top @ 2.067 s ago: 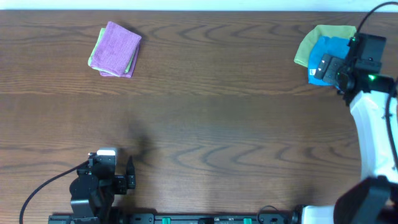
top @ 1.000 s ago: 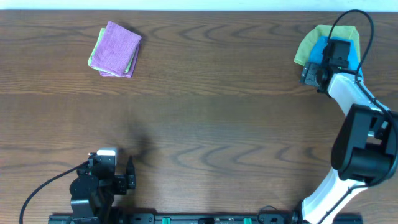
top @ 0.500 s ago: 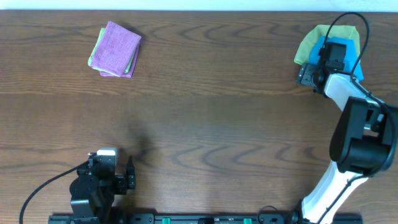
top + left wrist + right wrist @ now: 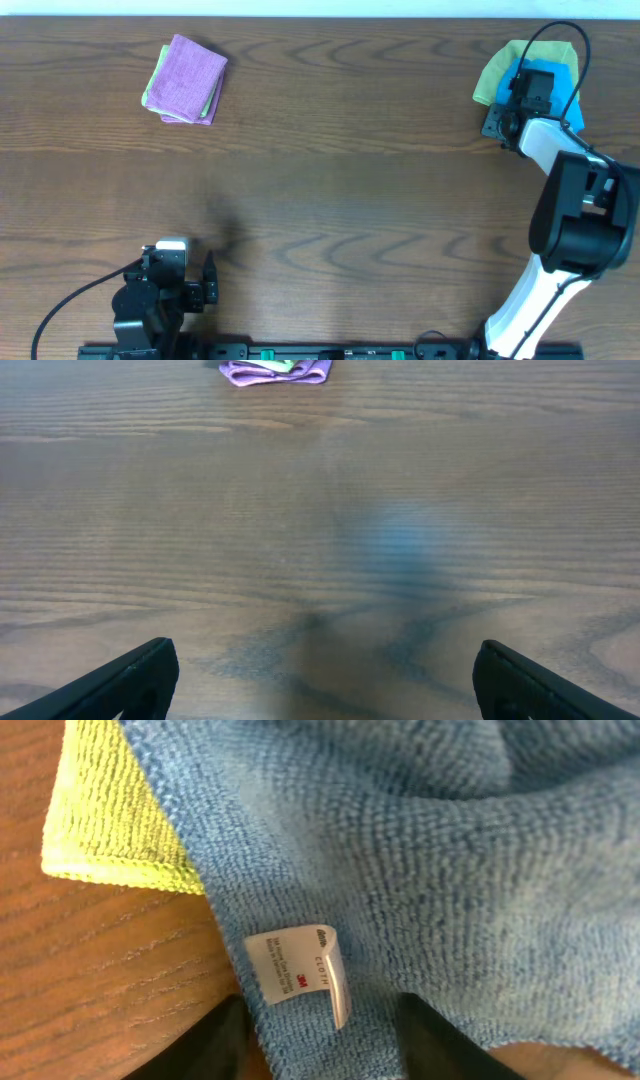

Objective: Fold the cloth
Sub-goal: 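Reach the right gripper to the blue cloth and grasp its corner, then drag the blue cloth with the right gripper to the table center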

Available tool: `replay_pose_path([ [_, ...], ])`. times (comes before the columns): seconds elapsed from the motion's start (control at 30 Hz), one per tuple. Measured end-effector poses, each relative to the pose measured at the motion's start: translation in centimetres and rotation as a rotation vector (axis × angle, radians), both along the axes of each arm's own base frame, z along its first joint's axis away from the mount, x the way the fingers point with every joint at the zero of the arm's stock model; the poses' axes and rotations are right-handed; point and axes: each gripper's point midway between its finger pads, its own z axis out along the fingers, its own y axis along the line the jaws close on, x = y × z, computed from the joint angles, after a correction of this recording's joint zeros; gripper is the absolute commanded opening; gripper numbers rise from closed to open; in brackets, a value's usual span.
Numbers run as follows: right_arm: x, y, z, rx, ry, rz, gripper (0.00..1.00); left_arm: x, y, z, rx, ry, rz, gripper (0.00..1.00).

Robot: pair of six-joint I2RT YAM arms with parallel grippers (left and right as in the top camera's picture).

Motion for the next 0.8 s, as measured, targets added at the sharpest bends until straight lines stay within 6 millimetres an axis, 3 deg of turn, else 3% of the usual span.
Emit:
replay_pose_path([
  [0.1, 0.0, 0.1, -0.1, 0.001, 0.003, 0.008, 0.04, 0.0, 0.0, 0.0, 0.0, 0.0, 0.0, 0.95],
  [0.13, -0.1, 0.1, -0.1, 0.003, 0.006, 0.009, 0.01, 0.0, 0.0, 0.0, 0.0, 0.0, 0.0, 0.95],
  [0.43, -1.8, 1.2, 0.7, 0.026, 0.08, 0.035, 0.01, 0.0, 0.0, 0.0, 0.0, 0.0, 0.0, 0.95],
  [0.5, -2.1, 2.0, 2.4, 0.025, 0.075, 0.063, 0.01, 0.0, 0.0, 0.0, 0.0, 0.0, 0.0, 0.95],
  [0.63, -2.5, 4.8, 8.3, 0.003, 0.014, 0.152, 0.01, 0.0, 0.0, 0.0, 0.0, 0.0, 0.0, 0.95],
  [0.7, -3.1, 7.0, 11.6, -0.012, -0.026, 0.211, 0.01, 0.0, 0.0, 0.0, 0.0, 0.0, 0.0, 0.95],
  [0.8, -4.4, 10.1, 14.9, -0.02, -0.054, 0.29, 0.01, 0.0, 0.0, 0.0, 0.0, 0.0, 0.0, 0.95],
])
